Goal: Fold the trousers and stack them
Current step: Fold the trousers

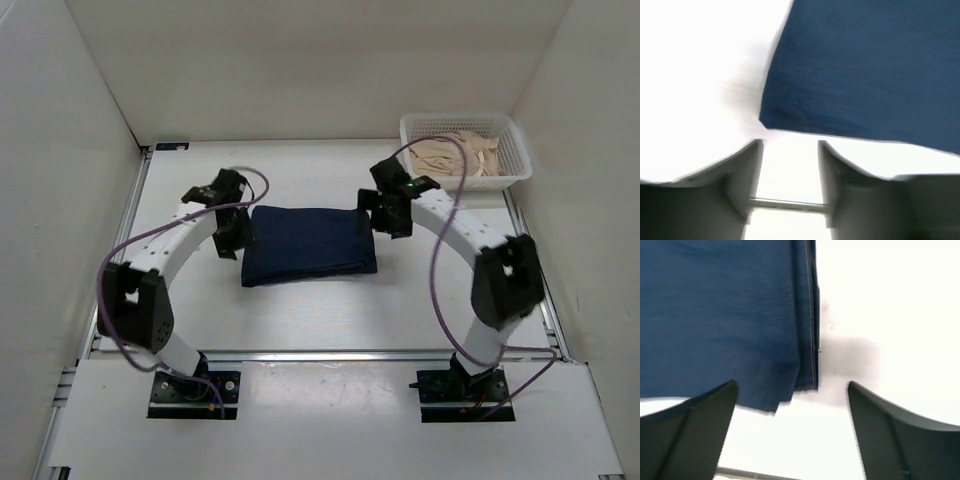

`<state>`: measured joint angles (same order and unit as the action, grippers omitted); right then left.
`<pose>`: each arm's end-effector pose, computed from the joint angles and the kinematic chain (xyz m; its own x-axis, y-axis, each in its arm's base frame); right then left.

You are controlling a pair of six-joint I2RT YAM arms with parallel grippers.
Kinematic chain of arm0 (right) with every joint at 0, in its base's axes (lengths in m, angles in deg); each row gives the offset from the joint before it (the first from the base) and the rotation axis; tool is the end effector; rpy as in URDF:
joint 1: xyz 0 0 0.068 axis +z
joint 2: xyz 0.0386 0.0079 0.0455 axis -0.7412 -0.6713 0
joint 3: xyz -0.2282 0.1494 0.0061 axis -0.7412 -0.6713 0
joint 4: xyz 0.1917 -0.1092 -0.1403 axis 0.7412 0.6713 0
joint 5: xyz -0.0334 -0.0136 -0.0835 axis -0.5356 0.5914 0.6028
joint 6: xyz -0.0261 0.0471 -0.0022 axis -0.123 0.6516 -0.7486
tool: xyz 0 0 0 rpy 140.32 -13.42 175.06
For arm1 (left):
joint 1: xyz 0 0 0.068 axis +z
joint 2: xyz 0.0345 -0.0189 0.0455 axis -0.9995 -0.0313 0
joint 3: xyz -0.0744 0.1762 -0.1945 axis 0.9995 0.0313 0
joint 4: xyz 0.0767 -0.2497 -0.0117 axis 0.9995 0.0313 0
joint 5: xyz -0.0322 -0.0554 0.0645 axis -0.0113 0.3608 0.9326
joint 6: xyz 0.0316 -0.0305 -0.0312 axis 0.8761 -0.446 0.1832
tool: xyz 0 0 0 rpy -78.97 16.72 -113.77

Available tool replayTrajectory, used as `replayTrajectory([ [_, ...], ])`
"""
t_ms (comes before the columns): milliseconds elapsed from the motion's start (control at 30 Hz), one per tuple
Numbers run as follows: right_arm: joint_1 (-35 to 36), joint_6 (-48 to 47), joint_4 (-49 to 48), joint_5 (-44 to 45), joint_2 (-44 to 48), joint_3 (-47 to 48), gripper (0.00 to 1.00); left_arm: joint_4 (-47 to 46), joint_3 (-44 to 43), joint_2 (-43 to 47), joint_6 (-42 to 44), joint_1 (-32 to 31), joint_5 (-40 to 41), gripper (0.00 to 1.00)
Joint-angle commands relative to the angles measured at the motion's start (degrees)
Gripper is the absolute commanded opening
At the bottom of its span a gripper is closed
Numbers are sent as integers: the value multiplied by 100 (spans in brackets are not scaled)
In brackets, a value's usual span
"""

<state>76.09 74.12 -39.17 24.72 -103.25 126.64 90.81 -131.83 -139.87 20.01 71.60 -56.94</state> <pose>0.3375 0.1782 0.2246 -0.9099 0.0637 -0.4099 0.0022 0.9889 0.1488 0.2902 -0.0849 0.2234 -0.9280 -0.3141 -0.2005 -0.3030 0.9492 -0.0848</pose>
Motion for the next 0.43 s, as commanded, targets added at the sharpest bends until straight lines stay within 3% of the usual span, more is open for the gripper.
replayTrajectory([
  [0, 102, -164, 76, 1220, 1385, 132, 97, 685, -1146, 1073, 208, 16, 839, 65],
  [33, 102, -164, 130, 1423, 1787, 132, 99, 854, -1395, 1145, 209, 16, 990, 100],
  [200, -100, 108, 841, 2996, 2809, -114, 99, 1698, -2757, 1416, 262, 130, 1737, 100],
  [400, -565, 83, 1194, 3429, 3715, -580, 98, 1428, -2751, 2164, 262, 333, 1598, 100],
])
